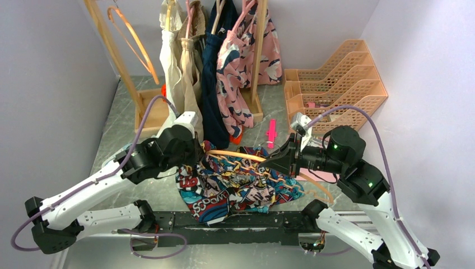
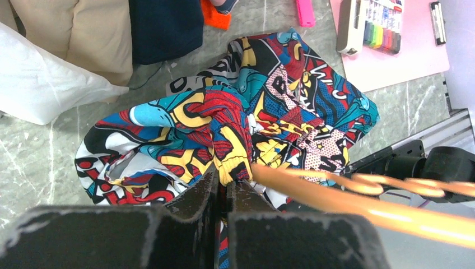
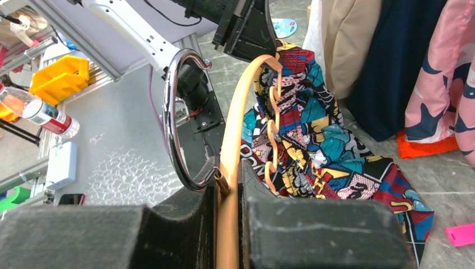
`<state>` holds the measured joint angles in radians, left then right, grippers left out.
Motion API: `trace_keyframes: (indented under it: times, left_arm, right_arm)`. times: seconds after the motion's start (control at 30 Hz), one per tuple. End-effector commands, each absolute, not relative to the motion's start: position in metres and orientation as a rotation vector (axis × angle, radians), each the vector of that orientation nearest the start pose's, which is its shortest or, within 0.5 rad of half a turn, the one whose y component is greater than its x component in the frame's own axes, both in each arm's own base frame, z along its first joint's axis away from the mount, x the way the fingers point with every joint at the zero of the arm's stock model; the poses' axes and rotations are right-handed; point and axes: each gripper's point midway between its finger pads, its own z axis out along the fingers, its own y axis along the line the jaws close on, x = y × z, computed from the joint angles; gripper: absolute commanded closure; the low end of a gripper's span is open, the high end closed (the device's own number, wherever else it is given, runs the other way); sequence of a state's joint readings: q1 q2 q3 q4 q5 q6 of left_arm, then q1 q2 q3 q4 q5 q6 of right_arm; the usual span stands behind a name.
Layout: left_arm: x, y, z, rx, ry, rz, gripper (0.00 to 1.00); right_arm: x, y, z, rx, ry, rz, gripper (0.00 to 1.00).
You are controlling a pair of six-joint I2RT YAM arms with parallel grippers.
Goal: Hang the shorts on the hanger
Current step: Hang the shorts on the hanger.
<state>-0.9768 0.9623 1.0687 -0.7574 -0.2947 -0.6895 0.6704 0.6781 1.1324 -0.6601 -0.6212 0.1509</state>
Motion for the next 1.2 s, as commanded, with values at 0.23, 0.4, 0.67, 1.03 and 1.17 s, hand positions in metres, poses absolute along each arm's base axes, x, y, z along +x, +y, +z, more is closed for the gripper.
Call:
trace_keyframes:
  times: [0.23, 0.4, 0.67, 1.03, 1.17]
  left_arm:
    - [0.196, -0.222, 0.206, -0.062, 2.358, -0.462, 0.93]
    - [0.203, -0.229, 0.209, -0.119, 2.375, -0.458, 0.93]
    - [0.208, -0.24, 0.221, -0.13, 2.359, -0.508, 0.93]
    - [0.208, -0.242, 0.219, -0.148, 2.358, -0.526, 0.93]
    - [0.209, -0.248, 0.227, -0.157, 2.338, -0.577, 0.93]
  right_arm:
    - [0.09, 0.199, 0.355, -0.959, 1.637, 1.048, 1.0]
    - [0.092, 0.202, 0.337, -0.956, 1.669, 1.061, 1.0]
    - [0.097, 0.217, 0.32, -0.936, 1.669, 1.152, 1.0]
    - [0.106, 0.229, 0.316, -0.896, 1.663, 1.199, 1.0]
    - [0.115, 0.233, 0.295, -0.831, 1.723, 1.209, 1.0]
